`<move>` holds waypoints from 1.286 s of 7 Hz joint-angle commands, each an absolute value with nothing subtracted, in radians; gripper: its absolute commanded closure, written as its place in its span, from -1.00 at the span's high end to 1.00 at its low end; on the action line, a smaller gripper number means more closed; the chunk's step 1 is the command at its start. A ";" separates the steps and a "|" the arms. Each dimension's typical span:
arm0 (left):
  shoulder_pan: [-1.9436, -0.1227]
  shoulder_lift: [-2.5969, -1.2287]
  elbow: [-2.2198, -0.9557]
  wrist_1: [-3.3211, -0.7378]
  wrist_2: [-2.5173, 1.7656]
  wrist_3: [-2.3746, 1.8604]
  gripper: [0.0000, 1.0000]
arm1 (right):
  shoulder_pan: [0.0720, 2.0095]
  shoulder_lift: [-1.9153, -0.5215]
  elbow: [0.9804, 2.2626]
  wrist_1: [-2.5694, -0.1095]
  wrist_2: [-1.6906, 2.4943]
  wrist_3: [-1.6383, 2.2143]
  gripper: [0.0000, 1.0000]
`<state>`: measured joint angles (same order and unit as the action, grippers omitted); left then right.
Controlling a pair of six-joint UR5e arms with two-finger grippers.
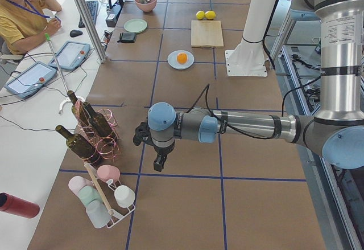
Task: Pick orange to plate
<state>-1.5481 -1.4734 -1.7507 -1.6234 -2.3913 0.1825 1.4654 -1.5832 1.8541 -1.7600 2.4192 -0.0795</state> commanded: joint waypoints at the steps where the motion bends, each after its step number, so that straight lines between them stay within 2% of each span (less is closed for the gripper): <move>1: -1.548 -1.553 -1.740 -1.621 -2.390 0.181 1.00 | 1.410 -1.566 1.850 -1.755 2.415 -0.028 1.00; 3: -1.548 -1.568 -1.740 -1.617 -2.388 0.179 1.00 | 1.378 -1.555 1.850 -1.752 2.414 0.023 1.00; 6: -1.548 -1.554 -1.738 -1.611 -2.390 0.163 1.00 | 1.381 -1.586 1.922 -1.761 2.425 0.023 1.00; 9: -1.546 -1.560 -1.717 -1.623 -2.390 0.026 1.00 | 1.377 -1.565 1.904 -1.761 2.433 0.029 1.00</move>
